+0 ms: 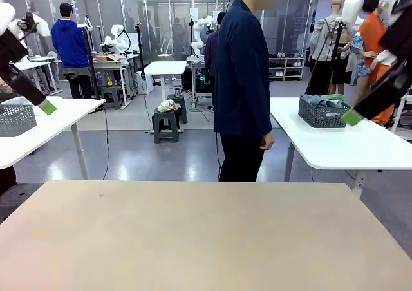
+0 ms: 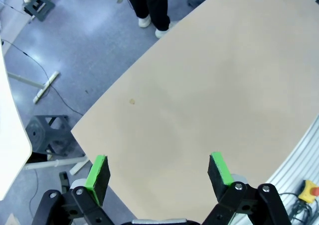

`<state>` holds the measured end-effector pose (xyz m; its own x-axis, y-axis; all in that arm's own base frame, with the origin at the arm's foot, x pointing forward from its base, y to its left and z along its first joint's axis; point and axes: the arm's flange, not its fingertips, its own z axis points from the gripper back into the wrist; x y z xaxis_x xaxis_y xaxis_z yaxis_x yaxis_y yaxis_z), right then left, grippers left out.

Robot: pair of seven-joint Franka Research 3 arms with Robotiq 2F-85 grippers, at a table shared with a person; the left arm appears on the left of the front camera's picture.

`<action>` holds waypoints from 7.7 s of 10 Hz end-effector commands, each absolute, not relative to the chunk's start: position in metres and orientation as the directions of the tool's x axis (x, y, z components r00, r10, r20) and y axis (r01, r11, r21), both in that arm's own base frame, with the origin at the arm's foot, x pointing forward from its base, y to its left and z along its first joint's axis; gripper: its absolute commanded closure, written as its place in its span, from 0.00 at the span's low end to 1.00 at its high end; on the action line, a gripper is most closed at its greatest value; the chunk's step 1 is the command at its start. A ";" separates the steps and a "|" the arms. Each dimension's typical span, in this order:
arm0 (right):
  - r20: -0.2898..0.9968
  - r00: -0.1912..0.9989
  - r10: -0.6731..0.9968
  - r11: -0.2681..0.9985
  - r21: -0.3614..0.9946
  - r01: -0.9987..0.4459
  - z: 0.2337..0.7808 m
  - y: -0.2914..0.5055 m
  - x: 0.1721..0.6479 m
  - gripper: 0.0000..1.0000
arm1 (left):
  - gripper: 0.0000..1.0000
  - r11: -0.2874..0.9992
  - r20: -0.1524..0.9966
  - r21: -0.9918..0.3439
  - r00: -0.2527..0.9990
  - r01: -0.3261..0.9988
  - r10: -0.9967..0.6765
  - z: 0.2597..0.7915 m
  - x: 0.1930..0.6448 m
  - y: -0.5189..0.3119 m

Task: Fold the towels and place them in the basket.
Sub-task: When a person lays out a Towel with hook on the table, fold it in half twice.

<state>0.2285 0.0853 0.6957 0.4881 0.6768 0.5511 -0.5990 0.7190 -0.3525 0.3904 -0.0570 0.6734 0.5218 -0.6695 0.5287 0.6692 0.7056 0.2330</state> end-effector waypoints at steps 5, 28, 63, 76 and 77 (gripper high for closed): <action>0.587 0.457 0.668 0.691 -0.262 -0.674 0.739 0.080 0.209 0.00 | 0.00 0.641 0.477 0.215 0.494 0.737 -0.727 0.708 0.378 -0.051; 0.644 0.348 0.682 0.623 -0.262 -0.737 0.848 -0.010 0.108 0.00 | 0.00 0.511 0.586 0.174 0.328 0.842 -0.741 0.833 0.308 0.033; 0.647 0.368 0.668 0.647 -0.259 -0.717 0.846 -0.007 0.117 0.00 | 0.00 0.525 0.586 0.171 0.343 0.834 -0.734 0.827 0.305 0.026; 0.647 0.368 0.668 0.647 -0.259 -0.717 0.846 -0.007 0.117 0.00 | 0.00 0.525 0.586 0.171 0.343 0.834 -0.734 0.827 0.305 0.026; 0.647 0.368 0.668 0.647 -0.259 -0.717 0.846 -0.007 0.117 0.00 | 0.00 0.525 0.586 0.171 0.343 0.834 -0.734 0.827 0.305 0.026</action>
